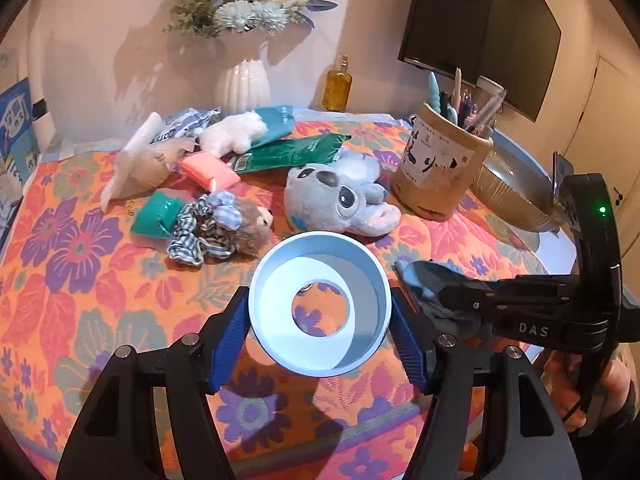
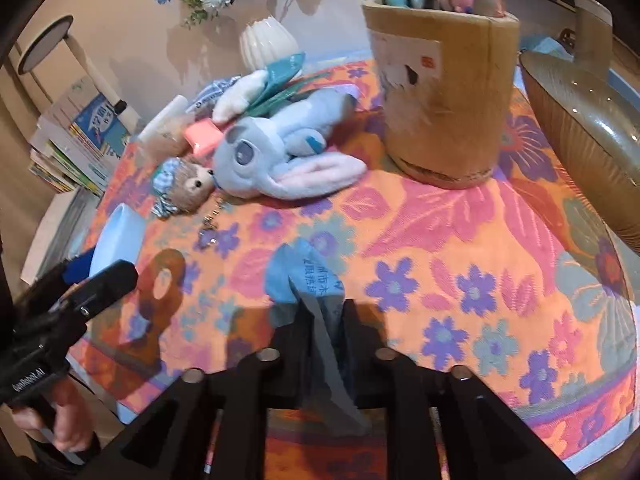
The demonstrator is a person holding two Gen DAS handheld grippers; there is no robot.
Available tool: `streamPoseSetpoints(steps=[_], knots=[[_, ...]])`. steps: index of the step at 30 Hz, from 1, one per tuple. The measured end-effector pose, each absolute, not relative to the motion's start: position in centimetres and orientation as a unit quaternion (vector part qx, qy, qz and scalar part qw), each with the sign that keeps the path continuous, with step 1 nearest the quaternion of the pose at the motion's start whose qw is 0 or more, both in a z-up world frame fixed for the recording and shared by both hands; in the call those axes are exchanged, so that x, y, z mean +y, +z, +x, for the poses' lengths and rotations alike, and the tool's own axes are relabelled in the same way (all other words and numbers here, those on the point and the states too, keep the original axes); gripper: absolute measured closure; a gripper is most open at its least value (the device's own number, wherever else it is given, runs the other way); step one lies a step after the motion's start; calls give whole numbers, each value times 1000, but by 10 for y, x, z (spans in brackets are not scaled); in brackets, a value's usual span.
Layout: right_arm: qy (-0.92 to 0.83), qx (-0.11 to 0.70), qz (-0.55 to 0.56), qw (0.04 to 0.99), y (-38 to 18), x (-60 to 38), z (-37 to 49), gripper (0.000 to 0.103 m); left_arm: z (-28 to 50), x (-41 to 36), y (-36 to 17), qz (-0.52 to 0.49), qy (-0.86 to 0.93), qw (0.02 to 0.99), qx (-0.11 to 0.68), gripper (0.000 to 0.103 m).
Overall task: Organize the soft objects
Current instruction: 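Carry the cup and cloth in both tools toward the ribbed glass bowl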
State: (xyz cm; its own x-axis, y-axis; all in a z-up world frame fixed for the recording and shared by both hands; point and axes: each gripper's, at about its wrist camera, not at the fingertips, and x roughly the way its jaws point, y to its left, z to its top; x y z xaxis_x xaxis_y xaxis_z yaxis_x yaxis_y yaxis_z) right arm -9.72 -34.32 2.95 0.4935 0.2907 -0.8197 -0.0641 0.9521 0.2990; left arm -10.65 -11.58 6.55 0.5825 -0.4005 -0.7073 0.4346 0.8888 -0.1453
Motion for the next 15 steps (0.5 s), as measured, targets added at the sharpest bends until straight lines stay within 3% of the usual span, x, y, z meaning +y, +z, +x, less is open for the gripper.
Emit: streamPoseSetpoints(steps=[1,2,3,8,10,11,12,15], knots=[[98,487,110,861,31,-344,-98,52,-106,-117,65,23,-234,889,392,39],[93,482,107,865,32,-346,-100,27,-106,-118,65,23,-233,889,393,39],[89,471,109,871,35,-348,-102,17,-105,-119,65,23,-233,889,394,39],[115,471,144,862,21,-347,-97,17,-105,-131,65,29,-236,887,397,39],[98,460,104,876,22,-335,-101,46,-107,-137,66,35,-239,886,395,39],[100,461,80,878,23,-327,-103,82,-109,-140,67,38,-241,886,394,39],[111,465,78,875,23,-324,-104,89,-110,-143,69,40,-243,886,394,39],[107,458,85,878,28,-334,-110,92,-114,-156,78,48,-252,887,384,38]])
